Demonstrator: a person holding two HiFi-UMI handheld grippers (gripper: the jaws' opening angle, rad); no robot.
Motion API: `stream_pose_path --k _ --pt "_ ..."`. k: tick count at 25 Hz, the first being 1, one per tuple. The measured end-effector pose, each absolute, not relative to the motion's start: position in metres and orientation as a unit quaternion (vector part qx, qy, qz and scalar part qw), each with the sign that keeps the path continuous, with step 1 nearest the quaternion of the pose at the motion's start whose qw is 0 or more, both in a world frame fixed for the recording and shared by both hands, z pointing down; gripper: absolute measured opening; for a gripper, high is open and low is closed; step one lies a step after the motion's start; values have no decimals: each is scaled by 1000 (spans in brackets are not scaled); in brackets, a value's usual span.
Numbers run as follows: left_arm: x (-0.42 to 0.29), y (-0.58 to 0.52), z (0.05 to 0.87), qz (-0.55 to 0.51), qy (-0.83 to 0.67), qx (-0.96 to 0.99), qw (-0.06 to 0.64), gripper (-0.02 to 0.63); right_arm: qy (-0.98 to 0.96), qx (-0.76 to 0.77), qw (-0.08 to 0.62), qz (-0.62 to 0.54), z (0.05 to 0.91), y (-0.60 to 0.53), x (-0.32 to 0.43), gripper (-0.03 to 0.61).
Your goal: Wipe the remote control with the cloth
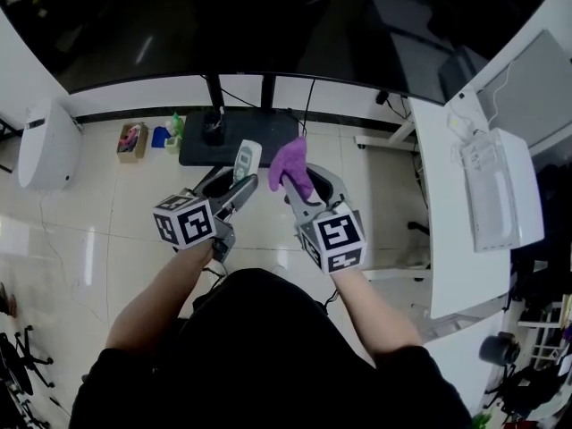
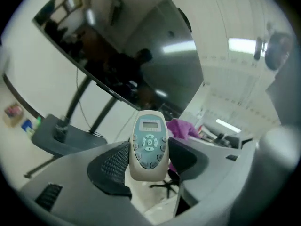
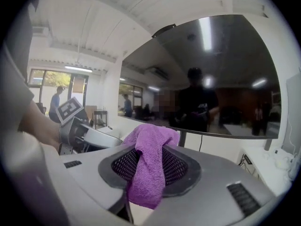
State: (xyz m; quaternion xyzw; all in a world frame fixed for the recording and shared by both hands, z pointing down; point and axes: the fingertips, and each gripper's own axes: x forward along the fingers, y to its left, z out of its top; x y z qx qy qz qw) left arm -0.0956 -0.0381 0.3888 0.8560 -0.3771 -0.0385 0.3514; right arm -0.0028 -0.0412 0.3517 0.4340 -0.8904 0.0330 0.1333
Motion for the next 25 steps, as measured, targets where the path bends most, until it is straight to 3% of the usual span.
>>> stream_pose_path --k 5,25 --pt "-112 -56 439 94 -504 812 280 253 -889 421 177 45 379 -33 1 144" --pt "-165 -252 701 298 -580 682 332 253 -842 438 261 177 519 -104 11 144"
